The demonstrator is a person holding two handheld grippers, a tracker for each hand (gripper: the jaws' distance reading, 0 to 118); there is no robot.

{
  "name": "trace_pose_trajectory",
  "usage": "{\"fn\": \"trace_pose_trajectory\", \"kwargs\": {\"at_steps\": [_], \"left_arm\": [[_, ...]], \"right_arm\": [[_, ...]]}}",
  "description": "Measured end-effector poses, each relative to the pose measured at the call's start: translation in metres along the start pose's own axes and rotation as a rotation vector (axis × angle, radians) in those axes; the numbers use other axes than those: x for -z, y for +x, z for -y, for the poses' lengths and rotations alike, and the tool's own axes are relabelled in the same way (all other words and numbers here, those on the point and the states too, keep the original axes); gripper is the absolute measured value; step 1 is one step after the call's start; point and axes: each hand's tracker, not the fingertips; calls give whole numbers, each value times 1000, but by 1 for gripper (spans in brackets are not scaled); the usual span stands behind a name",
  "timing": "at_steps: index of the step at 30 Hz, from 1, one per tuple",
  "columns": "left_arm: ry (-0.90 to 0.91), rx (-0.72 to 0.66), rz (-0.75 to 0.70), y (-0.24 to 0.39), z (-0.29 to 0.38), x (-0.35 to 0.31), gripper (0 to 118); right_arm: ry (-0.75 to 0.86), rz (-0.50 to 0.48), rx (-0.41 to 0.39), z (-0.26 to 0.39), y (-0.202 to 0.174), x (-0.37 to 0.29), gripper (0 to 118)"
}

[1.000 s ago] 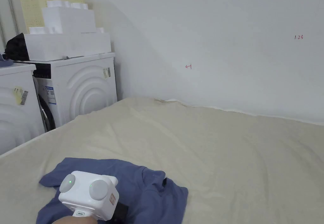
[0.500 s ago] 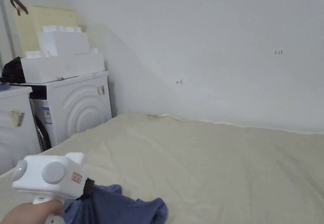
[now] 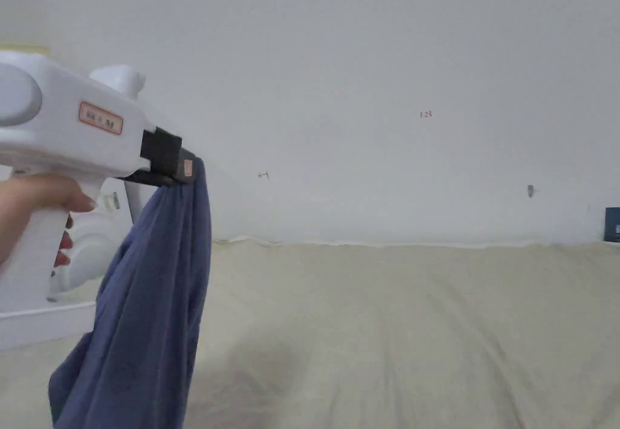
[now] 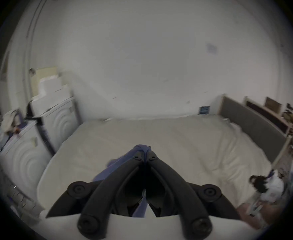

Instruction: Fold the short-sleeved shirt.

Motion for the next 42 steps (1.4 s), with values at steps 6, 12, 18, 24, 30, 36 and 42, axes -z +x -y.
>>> {"fn": "trace_pose_trajectory", "kwargs": {"at_steps": [6, 12, 18, 24, 30, 36, 42], "left_arm": [[18, 203, 218, 121, -38, 32, 0], [-139, 221, 370, 208, -4, 125, 0], [-501, 112, 437, 269, 110, 267, 1], [-897, -110, 296, 297, 223, 363, 27], [-804, -121, 431, 299, 260, 372, 74], [-788, -111, 452, 293, 246, 360, 74], [-671, -114, 440, 255, 219, 303, 74]], "right_arm": [[28, 64, -5, -12, 20, -20, 0], [25, 136, 18, -10, 51, -28, 0], [-23, 189, 25, 3, 76, -25, 0], [-86, 172, 41, 21, 86, -15, 0], [-145, 161, 63, 37, 92, -1, 0], [-165, 160, 74, 42, 93, 8, 0], [-145, 177, 80, 31, 93, 4, 0]]}}
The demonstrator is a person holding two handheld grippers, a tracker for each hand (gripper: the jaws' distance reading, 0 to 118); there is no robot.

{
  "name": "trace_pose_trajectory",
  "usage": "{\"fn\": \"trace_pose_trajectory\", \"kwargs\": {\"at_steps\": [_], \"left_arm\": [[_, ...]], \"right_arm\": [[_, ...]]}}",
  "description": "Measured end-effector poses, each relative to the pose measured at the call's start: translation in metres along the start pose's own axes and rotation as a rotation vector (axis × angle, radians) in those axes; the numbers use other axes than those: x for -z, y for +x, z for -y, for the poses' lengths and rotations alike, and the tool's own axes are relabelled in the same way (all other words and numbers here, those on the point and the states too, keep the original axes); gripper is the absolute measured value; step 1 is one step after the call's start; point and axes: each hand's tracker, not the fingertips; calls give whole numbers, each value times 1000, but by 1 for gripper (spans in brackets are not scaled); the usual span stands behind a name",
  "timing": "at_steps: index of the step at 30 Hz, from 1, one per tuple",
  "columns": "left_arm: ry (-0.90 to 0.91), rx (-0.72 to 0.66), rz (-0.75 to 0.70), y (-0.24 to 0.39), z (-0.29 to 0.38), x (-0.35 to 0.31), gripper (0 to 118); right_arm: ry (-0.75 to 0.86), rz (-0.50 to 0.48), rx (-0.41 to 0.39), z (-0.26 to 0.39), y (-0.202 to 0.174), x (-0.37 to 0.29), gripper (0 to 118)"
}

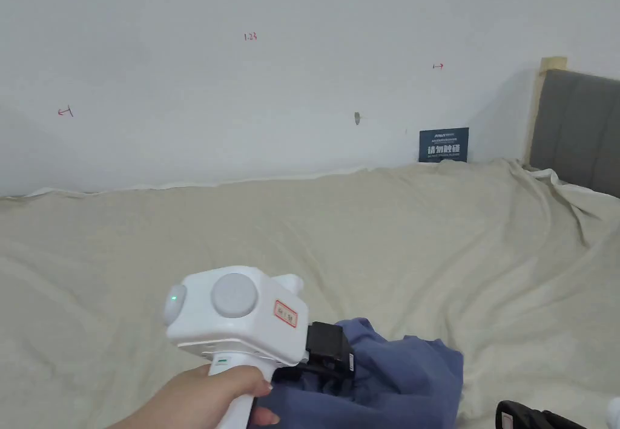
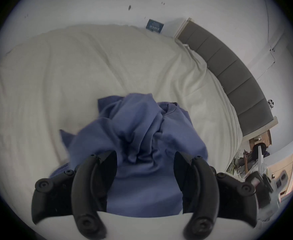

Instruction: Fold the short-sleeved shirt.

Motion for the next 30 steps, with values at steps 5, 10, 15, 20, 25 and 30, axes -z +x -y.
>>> {"fn": "trace_pose_trajectory", "kwargs": {"at_steps": [5, 10, 15, 20, 25, 30], "left_arm": [[278, 76, -70, -8, 47, -95, 39], [587, 42, -139, -25, 119, -171, 8], [912, 44, -335, -24, 206, -215, 7], [971, 19, -447, -21, 250, -223, 7], [959, 30, -465, -21, 260, -221, 7], [726, -31, -356, -49, 222, -208, 6]], "right_arm": [[11, 0, 2, -8, -6, -6, 0], [38, -12, -11, -12, -20, -10, 0], [135, -37, -39, -11, -31, -20, 0], [156, -47, -59, -10, -41, -22, 0], [145, -56, -64, -12, -47, -16, 0], [119, -65, -67, -12, -51, -12, 0]]}}
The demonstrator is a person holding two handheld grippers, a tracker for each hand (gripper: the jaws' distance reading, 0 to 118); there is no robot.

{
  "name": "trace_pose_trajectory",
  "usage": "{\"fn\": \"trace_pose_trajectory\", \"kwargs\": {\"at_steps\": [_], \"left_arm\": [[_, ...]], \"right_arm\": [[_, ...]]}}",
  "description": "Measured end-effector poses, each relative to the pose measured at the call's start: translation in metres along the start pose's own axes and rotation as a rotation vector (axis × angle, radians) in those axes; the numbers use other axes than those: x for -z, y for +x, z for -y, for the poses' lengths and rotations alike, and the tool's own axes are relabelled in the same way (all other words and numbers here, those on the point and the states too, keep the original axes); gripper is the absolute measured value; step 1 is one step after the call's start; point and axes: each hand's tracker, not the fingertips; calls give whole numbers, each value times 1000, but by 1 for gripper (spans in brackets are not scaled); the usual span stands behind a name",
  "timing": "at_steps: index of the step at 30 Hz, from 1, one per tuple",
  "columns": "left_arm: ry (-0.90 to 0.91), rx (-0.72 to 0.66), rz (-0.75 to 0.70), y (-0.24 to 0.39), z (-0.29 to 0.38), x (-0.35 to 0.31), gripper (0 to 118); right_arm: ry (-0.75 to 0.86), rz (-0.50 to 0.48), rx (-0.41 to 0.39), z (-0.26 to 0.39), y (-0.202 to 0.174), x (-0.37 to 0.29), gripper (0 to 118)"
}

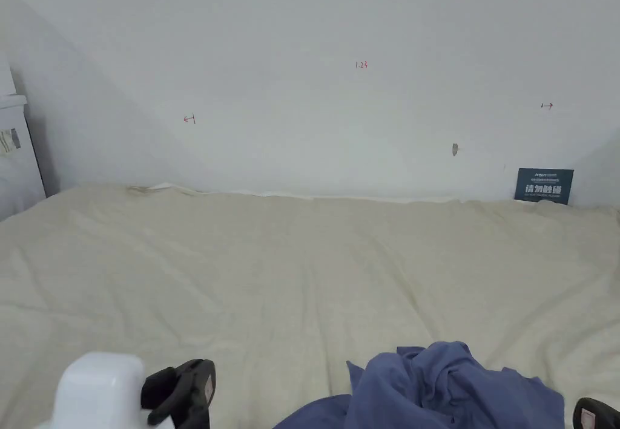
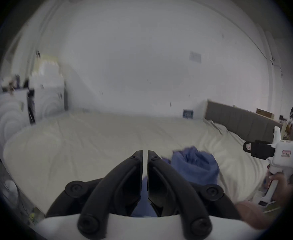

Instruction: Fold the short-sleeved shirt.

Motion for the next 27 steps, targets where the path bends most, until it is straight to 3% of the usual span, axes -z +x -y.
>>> {"fn": "trace_pose_trajectory", "kwargs": {"at_steps": [2, 4, 6, 7, 9, 10, 18, 20, 21, 22, 23, 25, 26, 27], "left_arm": [[-188, -66, 22, -16, -3, 37, 6], [-356, -34, 37, -27, 4, 76, 7], [-457, -35, 36, -35, 17, 103, 24], [-498, -65, 33, -39, 24, 113, 24], [-604, -162, 129, -46, 42, 136, 109], [-614, -196, 103, -47, 48, 142, 118], [-691, -52, -114, -45, 74, 180, 118], [-788, -52, -90, -44, 80, 185, 118], [-744, 26, -108, -36, 79, 181, 118], [-720, 65, -95, -30, 78, 176, 115], [-711, 73, -59, -27, 77, 171, 104], [-663, 102, -67, -19, 75, 160, 46], [-629, 141, -111, -15, 75, 154, 11], [-625, 125, -79, -16, 76, 152, 3]], "right_arm": [[-23, -5, -2, 1, -1, 1, 0], [-45, -14, 1, 3, -1, 1, 0], [-57, -23, 1, 6, -1, 0, 0], [-63, -26, -2, 7, 0, 0, 0], [-80, -28, -12, 9, 1, 1, 0], [-90, -30, -14, 11, 2, 2, 0], [-163, -34, -1, 23, 8, 12, 0], [-176, -34, 5, 26, 9, 14, 0], [-182, -34, 9, 27, 9, 16, 0], [-187, -35, 12, 28, 10, 17, 0], [-191, -35, 13, 30, 11, 18, 0], [-199, -34, 11, 31, 12, 21, 0], [-203, -32, 9, 32, 13, 23, 0], [-204, -29, 7, 32, 13, 26, 0]]}}
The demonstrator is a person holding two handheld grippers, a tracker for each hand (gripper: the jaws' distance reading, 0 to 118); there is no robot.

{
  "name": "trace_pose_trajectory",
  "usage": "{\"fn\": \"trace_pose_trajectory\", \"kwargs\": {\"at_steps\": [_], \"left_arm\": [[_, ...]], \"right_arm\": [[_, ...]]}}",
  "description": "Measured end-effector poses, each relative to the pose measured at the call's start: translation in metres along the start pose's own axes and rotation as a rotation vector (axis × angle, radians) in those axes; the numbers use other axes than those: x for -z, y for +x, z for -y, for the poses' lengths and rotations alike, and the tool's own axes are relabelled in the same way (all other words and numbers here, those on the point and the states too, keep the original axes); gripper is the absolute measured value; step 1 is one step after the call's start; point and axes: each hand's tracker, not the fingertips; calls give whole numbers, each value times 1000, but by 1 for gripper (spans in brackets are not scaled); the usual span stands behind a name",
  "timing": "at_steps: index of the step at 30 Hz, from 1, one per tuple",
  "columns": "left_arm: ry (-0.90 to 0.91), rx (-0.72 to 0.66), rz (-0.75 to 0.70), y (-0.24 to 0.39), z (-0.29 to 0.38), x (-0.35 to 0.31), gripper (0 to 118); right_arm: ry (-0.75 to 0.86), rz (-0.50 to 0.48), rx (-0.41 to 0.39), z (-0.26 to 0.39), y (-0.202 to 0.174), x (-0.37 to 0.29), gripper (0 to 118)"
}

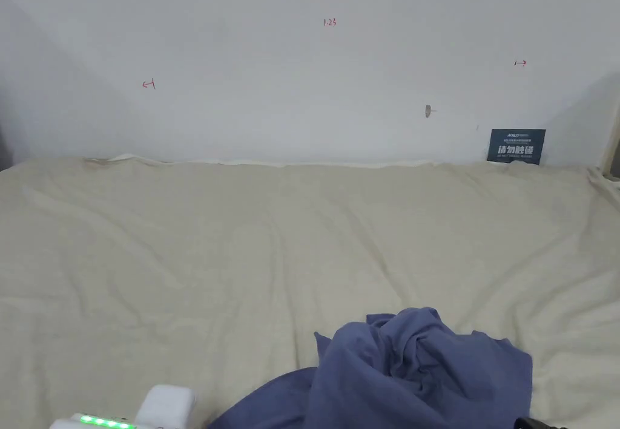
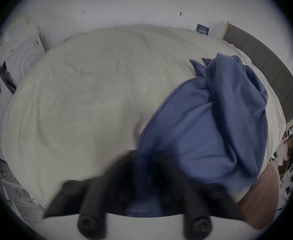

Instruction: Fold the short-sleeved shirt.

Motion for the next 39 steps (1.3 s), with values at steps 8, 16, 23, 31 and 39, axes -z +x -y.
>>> {"fn": "trace_pose_trajectory", "kwargs": {"at_steps": [8, 16, 23, 31, 39], "left_arm": [[152, -160, 122, -13, 8, -17, 3], [203, -263, 193, -13, 21, -17, 3], [181, -311, 218, -22, 26, -5, 3], [137, -317, 248, -23, 28, 9, 3], [207, -328, 343, -43, -7, -25, 3]], "right_arm": [[114, 11, -104, -88, 11, 59, 0], [-631, -59, -99, -168, 15, 262, 6], [-754, 94, -151, -147, 7, 348, 104], [-805, 40, -127, -149, 21, 353, 5], [-559, -84, -56, -210, 43, 240, 5]]}}
